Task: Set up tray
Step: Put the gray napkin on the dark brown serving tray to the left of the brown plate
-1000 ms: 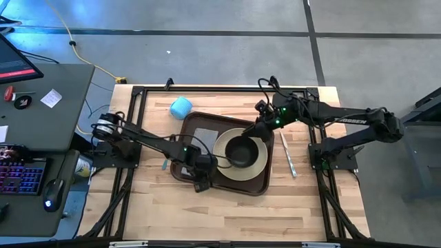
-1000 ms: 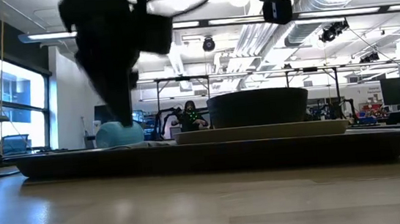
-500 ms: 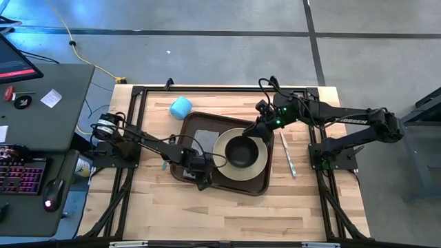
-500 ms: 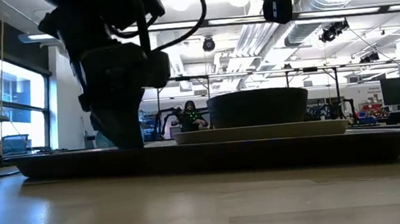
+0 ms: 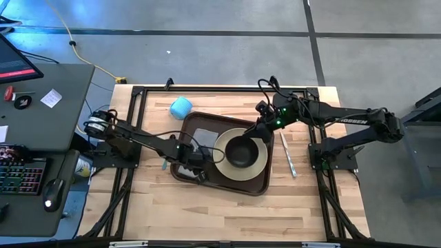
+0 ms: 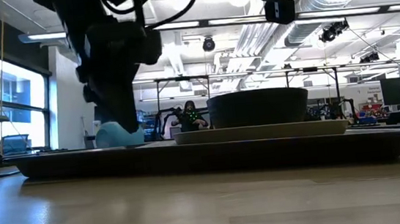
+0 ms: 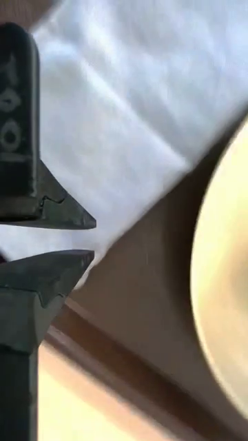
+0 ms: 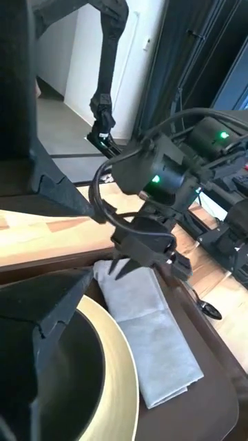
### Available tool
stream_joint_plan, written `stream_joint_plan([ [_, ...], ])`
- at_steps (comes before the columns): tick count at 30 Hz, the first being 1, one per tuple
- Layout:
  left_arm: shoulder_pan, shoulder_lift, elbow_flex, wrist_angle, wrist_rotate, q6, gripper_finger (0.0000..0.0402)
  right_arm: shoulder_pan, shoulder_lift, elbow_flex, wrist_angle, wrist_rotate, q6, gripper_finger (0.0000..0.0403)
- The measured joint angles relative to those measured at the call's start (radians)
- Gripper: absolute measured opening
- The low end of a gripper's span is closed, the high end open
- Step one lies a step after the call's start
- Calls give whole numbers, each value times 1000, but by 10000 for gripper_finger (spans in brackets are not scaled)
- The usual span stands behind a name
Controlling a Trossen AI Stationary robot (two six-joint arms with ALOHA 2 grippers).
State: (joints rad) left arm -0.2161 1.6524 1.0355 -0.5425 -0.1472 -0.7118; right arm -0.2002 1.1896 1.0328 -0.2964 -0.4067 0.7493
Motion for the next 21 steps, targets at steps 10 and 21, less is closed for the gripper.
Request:
stream_joint_plan([
  [10,-16,-72,16,-63,61,-38,94,-8,34,11,209,222,-72,124],
  [21,-42,-324,26,-162,-47,-60,94,-44,386,344,85,179,-327,124],
])
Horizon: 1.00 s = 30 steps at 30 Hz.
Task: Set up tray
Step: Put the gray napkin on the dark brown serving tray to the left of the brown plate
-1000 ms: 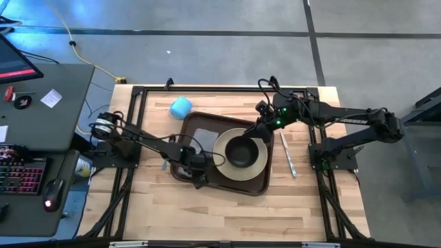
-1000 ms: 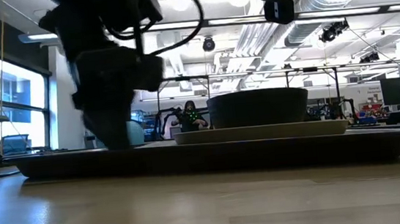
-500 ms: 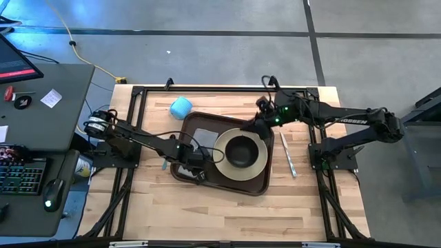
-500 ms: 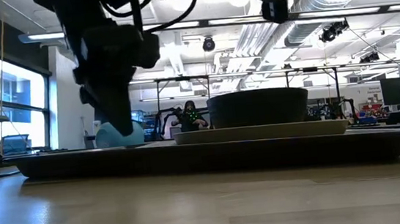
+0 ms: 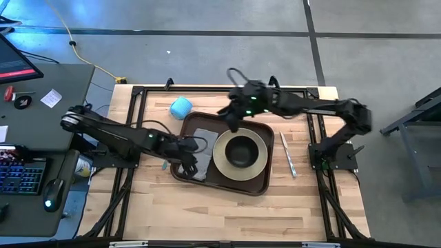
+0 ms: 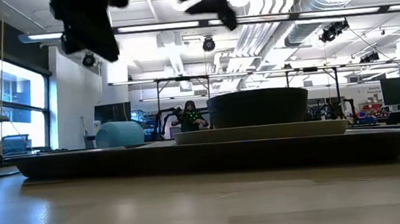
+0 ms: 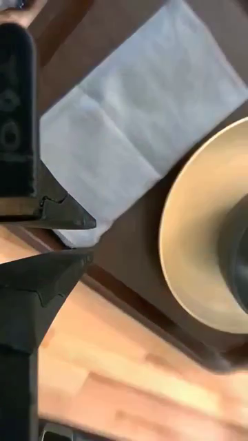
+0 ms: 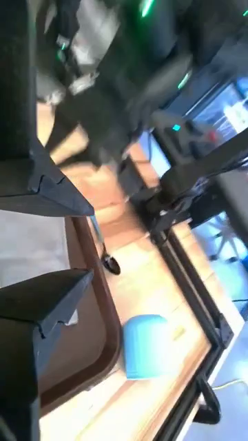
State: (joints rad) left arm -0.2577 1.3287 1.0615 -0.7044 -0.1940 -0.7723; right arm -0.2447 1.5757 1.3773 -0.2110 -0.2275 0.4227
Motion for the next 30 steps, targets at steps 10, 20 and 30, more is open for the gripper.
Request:
stream_joint_plan([
  [10,-60,-165,2,16,-53,-49,94,-33,428,434,-241,-69,-109,124],
  [20,-70,-115,0,72,-37,-34,94,4,684,568,-308,-74,-117,124],
  [30,-70,83,0,82,-22,9,94,48,754,570,-385,-46,-221,124],
])
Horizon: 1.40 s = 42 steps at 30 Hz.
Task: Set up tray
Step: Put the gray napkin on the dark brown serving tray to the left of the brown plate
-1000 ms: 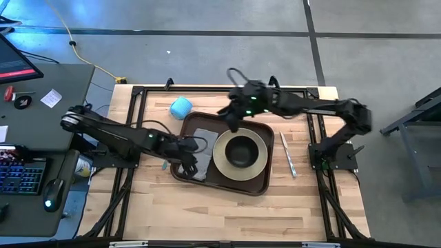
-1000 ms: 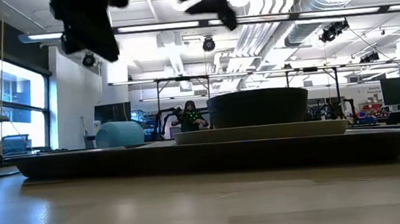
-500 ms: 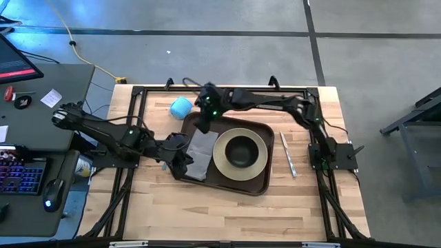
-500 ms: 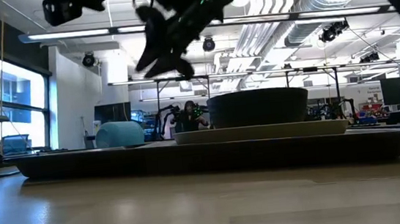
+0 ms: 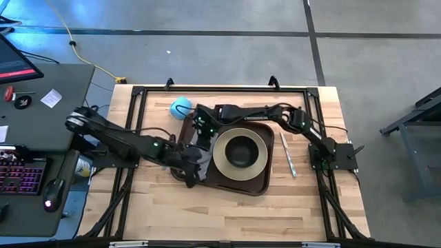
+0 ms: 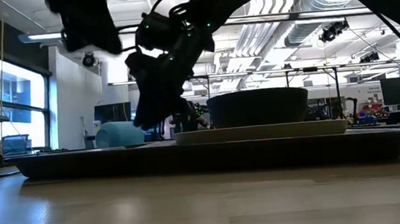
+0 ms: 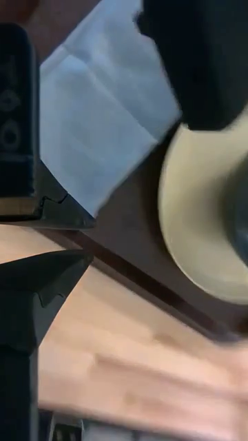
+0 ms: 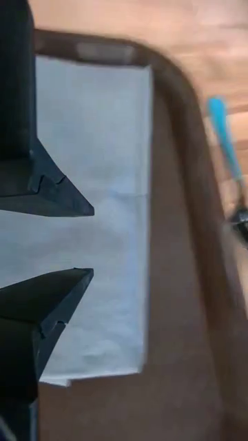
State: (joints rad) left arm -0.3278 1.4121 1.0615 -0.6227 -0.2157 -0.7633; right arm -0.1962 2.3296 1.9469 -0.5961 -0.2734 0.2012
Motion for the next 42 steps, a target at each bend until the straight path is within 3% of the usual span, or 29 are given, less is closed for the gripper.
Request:
stream_joint_plan([
  [6,0,157,0,13,29,0,94,1,29,-1,-28,98,-3,124],
  [18,0,378,1,144,78,4,95,-47,59,-6,-29,114,-31,124],
  [30,1,407,0,230,-3,86,95,-59,59,-6,-16,111,-76,124],
  [38,1,382,1,156,135,79,94,-52,59,-6,-15,51,-45,124],
  [42,0,335,-2,109,150,78,94,-38,59,-6,-14,76,-68,124],
])
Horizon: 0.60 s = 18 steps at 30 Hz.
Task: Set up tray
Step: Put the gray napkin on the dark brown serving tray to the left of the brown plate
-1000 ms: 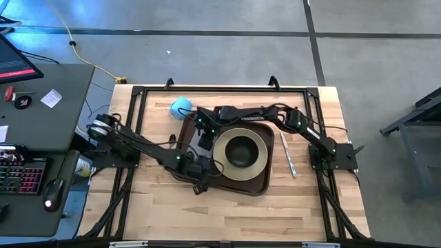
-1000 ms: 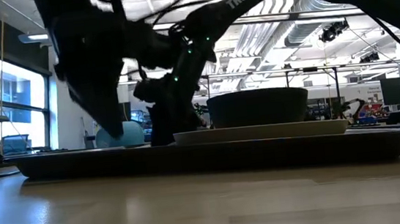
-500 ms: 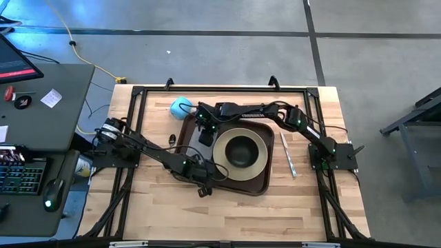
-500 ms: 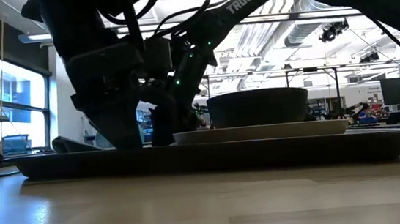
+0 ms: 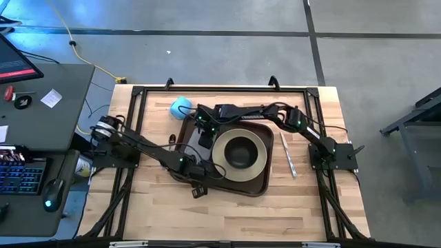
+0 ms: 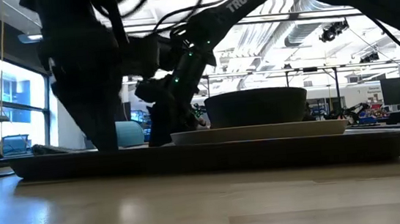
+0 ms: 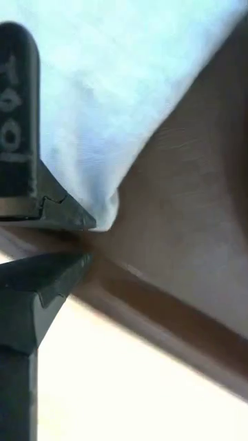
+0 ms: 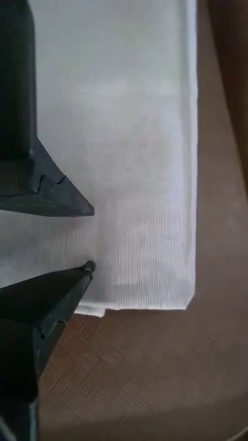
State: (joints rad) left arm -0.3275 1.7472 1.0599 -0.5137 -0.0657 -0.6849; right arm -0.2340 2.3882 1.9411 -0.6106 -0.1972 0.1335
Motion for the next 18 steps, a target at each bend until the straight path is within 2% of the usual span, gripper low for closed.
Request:
stream_joint_plan([
  [8,0,-144,1,-141,-69,-47,94,-2,0,0,20,78,-31,124],
  [13,0,-167,-1,-262,-114,-87,94,-2,0,0,106,82,-73,124],
  [18,0,-167,0,-262,-125,-102,94,-1,0,0,186,83,-73,124],
])
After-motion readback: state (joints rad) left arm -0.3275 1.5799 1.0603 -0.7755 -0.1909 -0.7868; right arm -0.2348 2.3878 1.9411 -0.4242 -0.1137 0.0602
